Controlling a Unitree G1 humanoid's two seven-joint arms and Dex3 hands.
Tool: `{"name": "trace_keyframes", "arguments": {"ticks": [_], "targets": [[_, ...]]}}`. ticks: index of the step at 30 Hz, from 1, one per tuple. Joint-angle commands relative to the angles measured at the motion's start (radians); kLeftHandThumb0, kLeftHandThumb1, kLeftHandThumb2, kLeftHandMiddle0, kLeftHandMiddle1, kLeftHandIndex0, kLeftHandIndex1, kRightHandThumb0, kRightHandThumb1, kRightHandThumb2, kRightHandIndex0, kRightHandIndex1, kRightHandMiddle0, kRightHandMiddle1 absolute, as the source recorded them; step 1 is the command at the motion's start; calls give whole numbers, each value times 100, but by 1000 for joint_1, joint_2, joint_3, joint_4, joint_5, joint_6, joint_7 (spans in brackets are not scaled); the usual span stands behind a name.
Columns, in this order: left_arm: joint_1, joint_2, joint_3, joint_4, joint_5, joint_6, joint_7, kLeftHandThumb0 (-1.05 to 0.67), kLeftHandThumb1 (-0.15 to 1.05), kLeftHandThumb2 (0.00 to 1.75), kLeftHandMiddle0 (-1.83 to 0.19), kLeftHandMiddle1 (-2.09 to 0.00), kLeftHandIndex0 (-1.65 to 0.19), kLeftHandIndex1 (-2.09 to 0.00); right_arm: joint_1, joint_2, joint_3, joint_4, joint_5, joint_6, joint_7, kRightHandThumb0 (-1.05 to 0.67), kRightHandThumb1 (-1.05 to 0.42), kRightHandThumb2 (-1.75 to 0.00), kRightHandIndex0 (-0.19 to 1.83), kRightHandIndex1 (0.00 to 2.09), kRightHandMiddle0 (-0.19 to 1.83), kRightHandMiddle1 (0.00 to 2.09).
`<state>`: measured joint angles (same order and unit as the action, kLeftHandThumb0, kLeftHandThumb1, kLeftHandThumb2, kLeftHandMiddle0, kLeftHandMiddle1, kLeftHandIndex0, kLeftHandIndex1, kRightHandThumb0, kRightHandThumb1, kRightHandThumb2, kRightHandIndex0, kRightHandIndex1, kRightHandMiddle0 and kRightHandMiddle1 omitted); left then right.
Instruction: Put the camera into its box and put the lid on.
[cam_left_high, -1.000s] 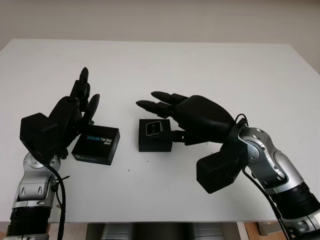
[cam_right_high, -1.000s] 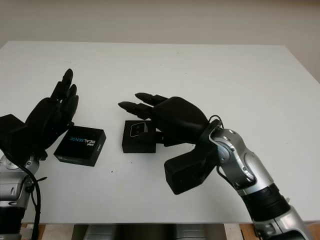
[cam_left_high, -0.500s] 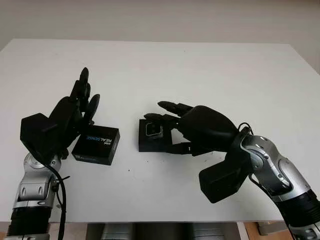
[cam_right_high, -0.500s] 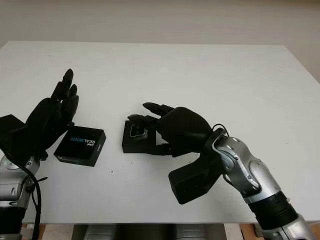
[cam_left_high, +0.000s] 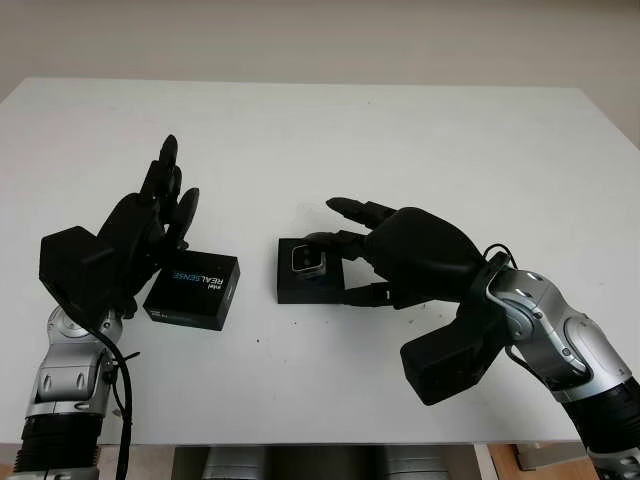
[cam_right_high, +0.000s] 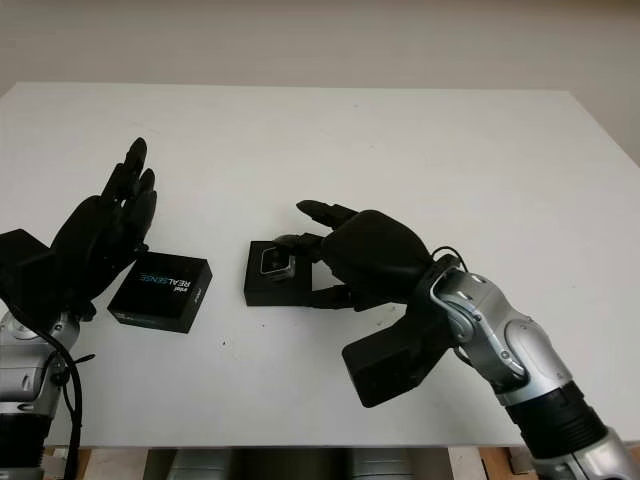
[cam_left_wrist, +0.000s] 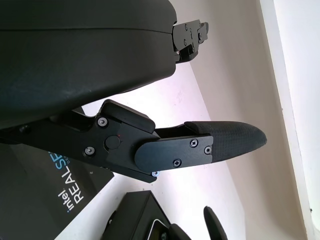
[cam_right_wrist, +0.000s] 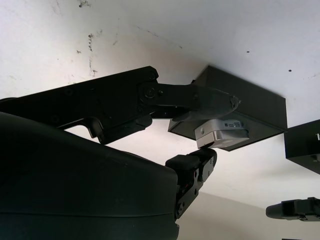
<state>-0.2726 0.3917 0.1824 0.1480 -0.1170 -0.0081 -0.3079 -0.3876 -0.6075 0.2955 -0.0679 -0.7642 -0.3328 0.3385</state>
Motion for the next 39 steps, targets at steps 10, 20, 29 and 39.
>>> {"name": "trace_keyframes", "arguments": {"ticks": [10,20,29,39], "targets": [[3,3,5,-15,-2,-3,5,-86,105,54,19,0,19,0,6,-14,3,6,15,-24,14,-78,-105,-48,12,5,58,18],[11,-2,5,-27,-5,4,9,-86,105,55,19,0,19,0,12,-26,6,-9,24,-27,62,-81,-105,-50,12,5,71,22],[22,2,10,-47,-7,23,10,-86,105,53,19,0,19,0,24,-30,11,-25,15,-33,81,-85,-105,-51,17,7,80,23],[42,15,20,-92,-22,62,-5,-85,105,53,19,0,19,0,60,-26,17,-38,8,-33,77,-85,-105,-52,18,6,86,29]]}}
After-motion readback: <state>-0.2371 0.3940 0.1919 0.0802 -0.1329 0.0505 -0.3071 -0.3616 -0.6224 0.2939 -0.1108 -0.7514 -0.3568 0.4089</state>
